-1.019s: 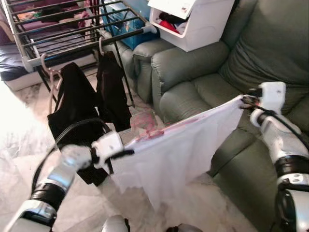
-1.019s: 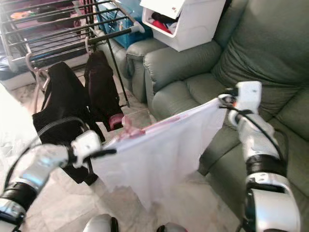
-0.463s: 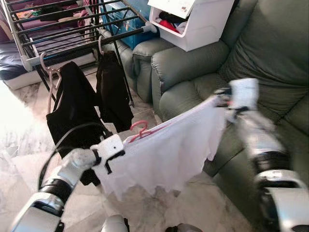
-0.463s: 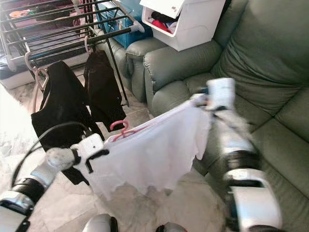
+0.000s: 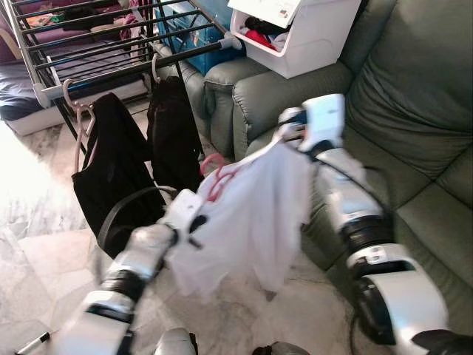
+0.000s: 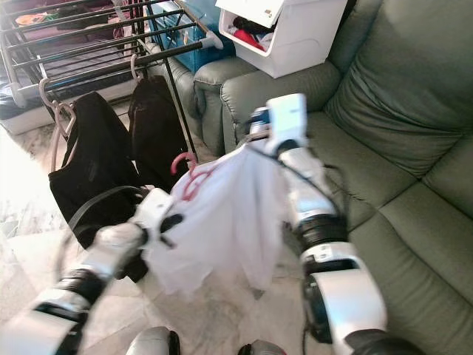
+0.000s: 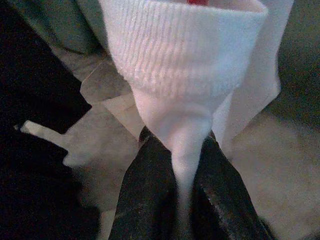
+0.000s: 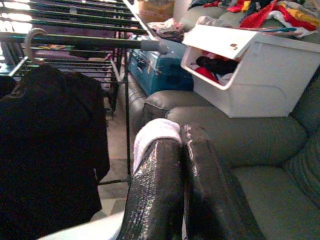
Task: Hang hanger
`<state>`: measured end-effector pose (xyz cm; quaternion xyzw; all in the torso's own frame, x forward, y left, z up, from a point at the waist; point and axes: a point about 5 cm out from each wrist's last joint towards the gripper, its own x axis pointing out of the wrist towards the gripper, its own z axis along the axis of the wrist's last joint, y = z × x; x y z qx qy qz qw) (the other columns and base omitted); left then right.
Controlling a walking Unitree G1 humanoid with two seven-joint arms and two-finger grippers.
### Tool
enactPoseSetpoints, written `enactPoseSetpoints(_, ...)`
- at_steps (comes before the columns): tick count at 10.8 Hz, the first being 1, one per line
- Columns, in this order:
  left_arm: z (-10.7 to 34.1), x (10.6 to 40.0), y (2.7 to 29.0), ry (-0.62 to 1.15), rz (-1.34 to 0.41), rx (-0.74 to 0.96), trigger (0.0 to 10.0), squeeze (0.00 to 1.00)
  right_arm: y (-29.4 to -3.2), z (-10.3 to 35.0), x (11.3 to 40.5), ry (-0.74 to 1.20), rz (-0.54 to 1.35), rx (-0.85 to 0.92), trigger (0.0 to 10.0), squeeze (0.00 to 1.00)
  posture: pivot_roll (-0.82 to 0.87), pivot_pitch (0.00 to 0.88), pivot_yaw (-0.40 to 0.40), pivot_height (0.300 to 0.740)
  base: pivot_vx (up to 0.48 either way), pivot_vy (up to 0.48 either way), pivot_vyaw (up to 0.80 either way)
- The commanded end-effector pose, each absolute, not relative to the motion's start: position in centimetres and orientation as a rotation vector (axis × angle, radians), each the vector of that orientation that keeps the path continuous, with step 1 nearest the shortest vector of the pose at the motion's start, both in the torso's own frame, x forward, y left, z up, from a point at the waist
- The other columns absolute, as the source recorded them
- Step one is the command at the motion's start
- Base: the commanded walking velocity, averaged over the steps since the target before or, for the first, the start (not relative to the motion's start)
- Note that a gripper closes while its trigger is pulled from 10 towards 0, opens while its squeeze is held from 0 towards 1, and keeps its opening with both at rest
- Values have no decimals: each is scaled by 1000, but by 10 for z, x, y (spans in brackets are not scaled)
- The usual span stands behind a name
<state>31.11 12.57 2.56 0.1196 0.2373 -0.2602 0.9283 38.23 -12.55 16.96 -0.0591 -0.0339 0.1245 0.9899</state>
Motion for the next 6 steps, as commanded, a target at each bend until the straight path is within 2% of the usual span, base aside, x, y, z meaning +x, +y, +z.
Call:
enactPoseSetpoints(1,41,326,134,433,-405,205,0,0,-122,191,385,-154,268,-122,0,0,-77,0,-53,740,0,0,0)
enactPoseSetpoints(3,48,335,141,423,-239,90,0,0,-125,186,382,-136,302,-112,0,0,-81,0,-49,740,0,0,0)
enactPoseSetpoints(4,54,342,151,410,-131,43,0,0,-116,176,374,-110,400,-103,0,0,-81,0,-47,740,0,0,0)
enactPoseSetpoints(6,61,348,159,404,-41,-19,0,0,-88,163,350,-80,676,-32,0,0,-84,0,-43,740,0,0,0)
